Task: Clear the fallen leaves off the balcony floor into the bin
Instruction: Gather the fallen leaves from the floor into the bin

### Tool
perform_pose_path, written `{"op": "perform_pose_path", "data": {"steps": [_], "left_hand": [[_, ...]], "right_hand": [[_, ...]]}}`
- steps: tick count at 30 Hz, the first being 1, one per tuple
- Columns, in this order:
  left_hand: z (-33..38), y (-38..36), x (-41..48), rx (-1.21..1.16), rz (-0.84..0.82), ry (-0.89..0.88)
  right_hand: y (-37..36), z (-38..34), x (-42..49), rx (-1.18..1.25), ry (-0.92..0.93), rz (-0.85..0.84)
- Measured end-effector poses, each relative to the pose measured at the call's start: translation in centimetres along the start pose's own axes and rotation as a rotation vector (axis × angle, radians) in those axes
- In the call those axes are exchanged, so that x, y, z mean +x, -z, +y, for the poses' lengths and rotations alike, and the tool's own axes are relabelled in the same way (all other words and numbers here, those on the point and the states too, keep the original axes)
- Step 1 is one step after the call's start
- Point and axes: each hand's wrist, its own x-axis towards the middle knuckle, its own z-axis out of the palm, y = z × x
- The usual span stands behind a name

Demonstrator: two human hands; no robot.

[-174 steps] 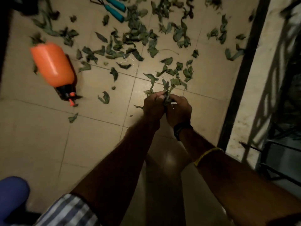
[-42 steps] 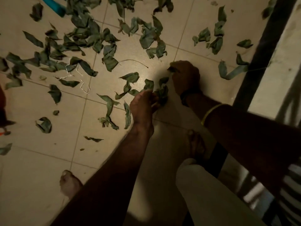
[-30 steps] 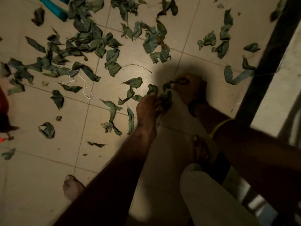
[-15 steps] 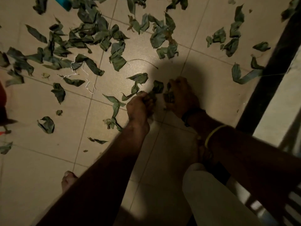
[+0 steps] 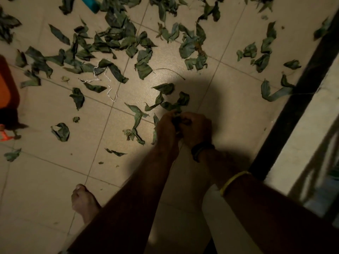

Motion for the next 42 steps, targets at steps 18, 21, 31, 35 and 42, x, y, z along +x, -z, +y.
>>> {"op": "perform_pose_path", "data": {"steps": [18,21,31,35,42], "left_hand": [[1.0,5.6,5.5,-0.166,0.063,-0.169],[0.4,6.1,6.2,-0.191,0.058,-0.148],[2.1,4.9,3.2,0.005,0.0,-0.133],[3.4,3.7,1.7,0.073,-0.096,-0.118],[3.5,5.7,4.4,-0.041,0.121,-0.068]], "right_hand": [[-4.7,2.6,7.4,-0.467,0.116,-0.052],[-5.0,2.9,8.2,-0.449,0.162,0.041],[-0.9,-1.9,2.9,0.057,-0.036,-0.045],[-2.4,-3.9,0.5,0.176,-0.104,0.026],[-3.0,-2.8,1.7,0.096,0.041,-0.009]]}}
